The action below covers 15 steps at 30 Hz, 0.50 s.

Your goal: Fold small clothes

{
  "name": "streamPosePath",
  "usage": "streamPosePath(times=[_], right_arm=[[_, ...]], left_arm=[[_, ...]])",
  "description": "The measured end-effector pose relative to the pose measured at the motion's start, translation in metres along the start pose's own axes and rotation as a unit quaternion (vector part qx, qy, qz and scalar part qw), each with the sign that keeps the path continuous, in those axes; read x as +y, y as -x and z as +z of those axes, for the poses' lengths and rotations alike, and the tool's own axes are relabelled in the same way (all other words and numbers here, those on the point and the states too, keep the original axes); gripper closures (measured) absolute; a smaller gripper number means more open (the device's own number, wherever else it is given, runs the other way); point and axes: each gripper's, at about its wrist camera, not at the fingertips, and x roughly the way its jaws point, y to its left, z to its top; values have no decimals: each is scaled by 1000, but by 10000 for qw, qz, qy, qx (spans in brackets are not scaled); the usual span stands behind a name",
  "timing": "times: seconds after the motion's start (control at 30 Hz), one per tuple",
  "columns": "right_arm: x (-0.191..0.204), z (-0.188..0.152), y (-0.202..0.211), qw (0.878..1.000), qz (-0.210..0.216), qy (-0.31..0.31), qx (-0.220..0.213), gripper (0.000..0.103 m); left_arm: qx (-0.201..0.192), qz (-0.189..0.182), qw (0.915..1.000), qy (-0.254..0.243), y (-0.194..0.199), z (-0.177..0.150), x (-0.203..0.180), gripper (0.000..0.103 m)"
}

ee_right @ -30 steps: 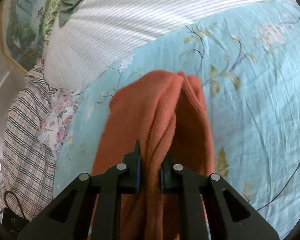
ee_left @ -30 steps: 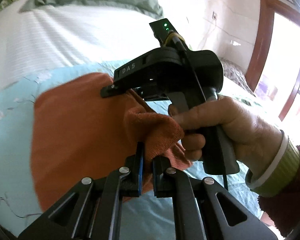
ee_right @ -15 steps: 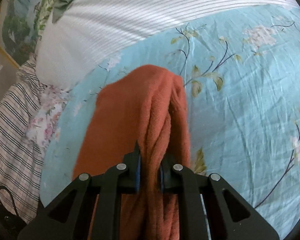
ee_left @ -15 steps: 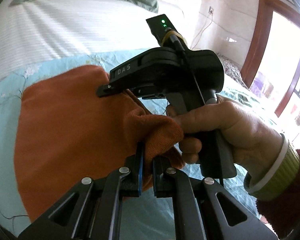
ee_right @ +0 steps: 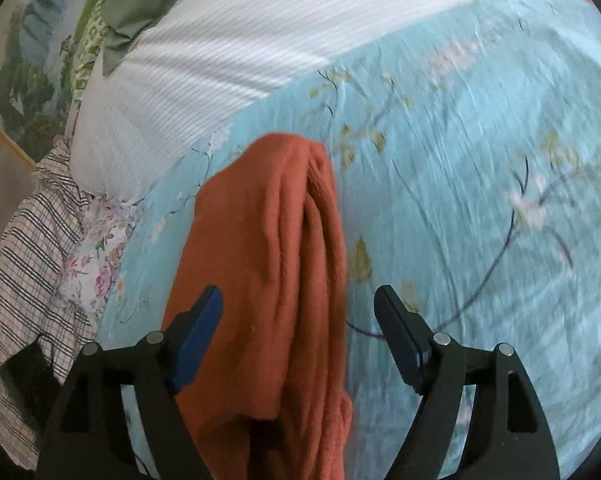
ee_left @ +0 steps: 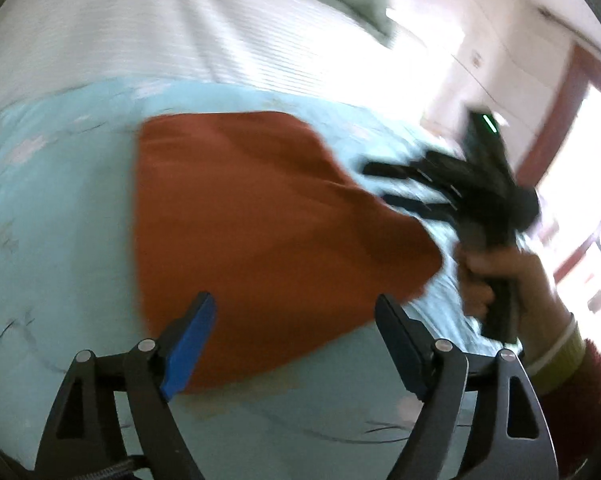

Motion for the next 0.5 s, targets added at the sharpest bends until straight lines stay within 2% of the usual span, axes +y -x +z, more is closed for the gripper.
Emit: streamPosePath(times=[0.13, 0.27, 0.43, 0.47, 0.5], right_arm=[[-8, -1, -10, 9995, 165, -221, 173, 24], [-7, 4, -22, 9988, 285, -211, 335, 24], [-5, 15, -40, 9969, 437, -174, 629, 26], [-3, 15, -45, 9961, 453, -109, 744, 32], [-1, 15, -49, 9958, 435, -40, 806, 48]], left_arm=[[222, 147, 9973, 690, -6, 8, 54, 20], [358, -88, 9903, 1343, -22, 16, 92, 20], [756, -496, 9804, 1748, -65, 32, 112, 20], [806, -564, 9795, 1758, -74, 35, 114, 20], [764, -572, 9801, 1742, -78, 39, 115, 21]])
